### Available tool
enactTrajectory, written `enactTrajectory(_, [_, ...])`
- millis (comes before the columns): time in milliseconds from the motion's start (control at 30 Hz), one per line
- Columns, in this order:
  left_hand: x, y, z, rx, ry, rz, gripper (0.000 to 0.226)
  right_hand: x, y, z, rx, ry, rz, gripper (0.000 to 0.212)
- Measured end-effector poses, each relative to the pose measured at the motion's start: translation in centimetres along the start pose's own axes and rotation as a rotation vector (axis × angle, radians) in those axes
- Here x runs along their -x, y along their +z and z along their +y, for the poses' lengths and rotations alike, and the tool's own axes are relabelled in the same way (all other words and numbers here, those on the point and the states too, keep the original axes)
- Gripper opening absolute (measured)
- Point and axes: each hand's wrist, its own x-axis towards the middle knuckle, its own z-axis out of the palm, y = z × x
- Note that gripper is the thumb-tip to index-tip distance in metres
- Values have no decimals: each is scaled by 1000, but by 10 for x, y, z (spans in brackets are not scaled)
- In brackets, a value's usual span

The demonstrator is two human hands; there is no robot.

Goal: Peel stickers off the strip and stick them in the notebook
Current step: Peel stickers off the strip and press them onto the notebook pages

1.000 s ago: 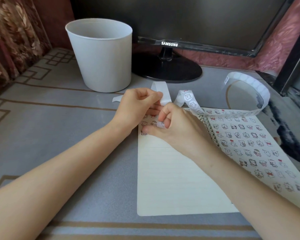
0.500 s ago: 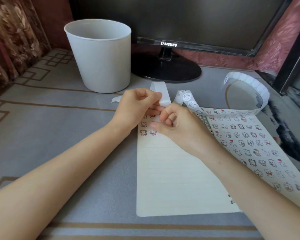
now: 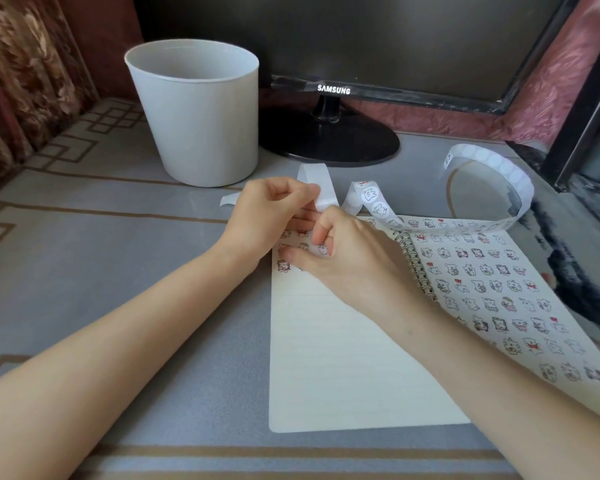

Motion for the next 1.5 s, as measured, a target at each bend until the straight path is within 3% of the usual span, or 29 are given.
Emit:
enactTrajectory(300, [1, 0, 2, 86, 3, -44, 22, -3, 1, 17, -244, 1, -18, 18])
enactTrajectory(400, [0, 0, 3, 118, 19, -44, 23, -1, -7, 17, -327, -23, 45, 10])
enactTrajectory(567, [-2, -2, 3, 85, 69, -11, 22, -7, -22, 21, -371, -73, 300, 11])
enactTrajectory(800, [-1, -2, 3, 33, 132, 2, 20, -13, -19, 25, -355, -69, 302, 11])
enactTrajectory(1000, [1, -1, 8, 96, 74, -40, 34, -12, -22, 24, -519, -104, 339, 13])
enactTrajectory(1200, [4, 0, 7, 12, 133, -107, 12, -13, -22, 26, -530, -82, 357, 8])
enactTrajectory(1500, [3, 0, 6, 22, 162, -107, 11, -11, -22, 25, -469, -107, 360, 6])
